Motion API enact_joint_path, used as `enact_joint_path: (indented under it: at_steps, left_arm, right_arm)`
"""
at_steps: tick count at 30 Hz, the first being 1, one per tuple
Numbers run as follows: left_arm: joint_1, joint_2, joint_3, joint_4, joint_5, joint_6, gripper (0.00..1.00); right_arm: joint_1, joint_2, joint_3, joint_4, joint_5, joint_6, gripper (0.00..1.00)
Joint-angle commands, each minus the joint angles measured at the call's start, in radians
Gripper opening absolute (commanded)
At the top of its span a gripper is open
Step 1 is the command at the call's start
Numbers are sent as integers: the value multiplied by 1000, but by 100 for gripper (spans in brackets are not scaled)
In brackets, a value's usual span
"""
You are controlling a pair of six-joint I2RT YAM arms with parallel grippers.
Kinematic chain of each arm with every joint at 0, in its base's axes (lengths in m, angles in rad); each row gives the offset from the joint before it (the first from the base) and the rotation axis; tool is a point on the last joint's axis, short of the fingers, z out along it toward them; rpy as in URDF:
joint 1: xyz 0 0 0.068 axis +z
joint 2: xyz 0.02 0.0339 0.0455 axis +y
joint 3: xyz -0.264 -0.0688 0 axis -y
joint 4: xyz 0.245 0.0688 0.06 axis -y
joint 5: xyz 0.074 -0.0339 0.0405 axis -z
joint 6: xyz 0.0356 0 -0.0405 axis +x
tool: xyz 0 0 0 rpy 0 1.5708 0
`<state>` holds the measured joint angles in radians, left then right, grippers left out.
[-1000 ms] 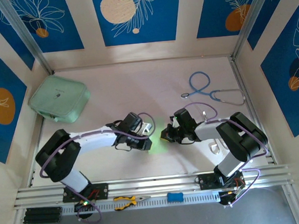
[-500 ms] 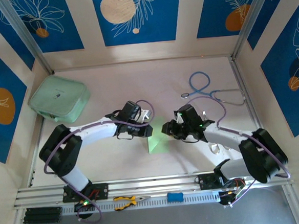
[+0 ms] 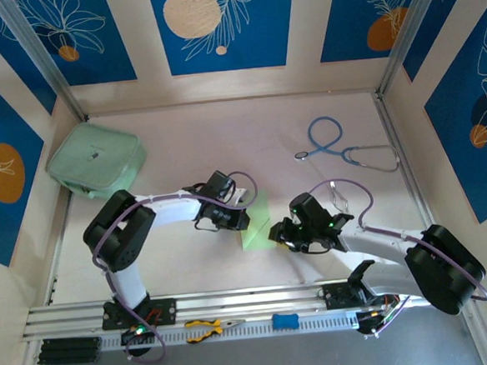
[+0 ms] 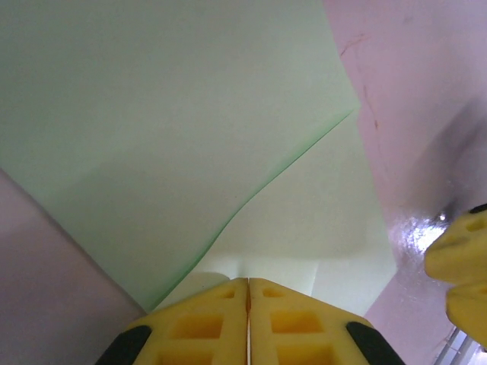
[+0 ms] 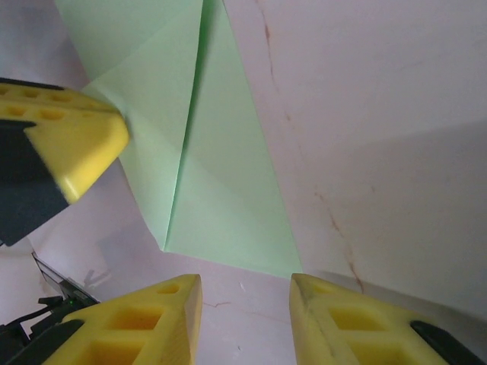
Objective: Fold a paper plane with a square sheet of paper (pick it up from the middle)
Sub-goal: Turn over the paper at the center of the table.
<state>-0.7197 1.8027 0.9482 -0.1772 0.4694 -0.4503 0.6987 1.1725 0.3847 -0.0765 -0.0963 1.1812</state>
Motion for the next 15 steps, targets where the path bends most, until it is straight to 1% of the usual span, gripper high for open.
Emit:
enact_joint_path:
  at_steps: [1, 7, 15]
  left_arm:
    - [7, 20, -27, 12, -7, 20, 9]
    - [6, 23, -57, 48, 11, -6, 9]
    - [6, 11, -43, 31, 26, -7, 9]
  right_arm:
    - [20, 6, 21, -27, 31, 43, 36]
    - [45, 61, 57, -46, 41, 39, 36]
    - [61, 103, 58, 7, 50, 46, 37]
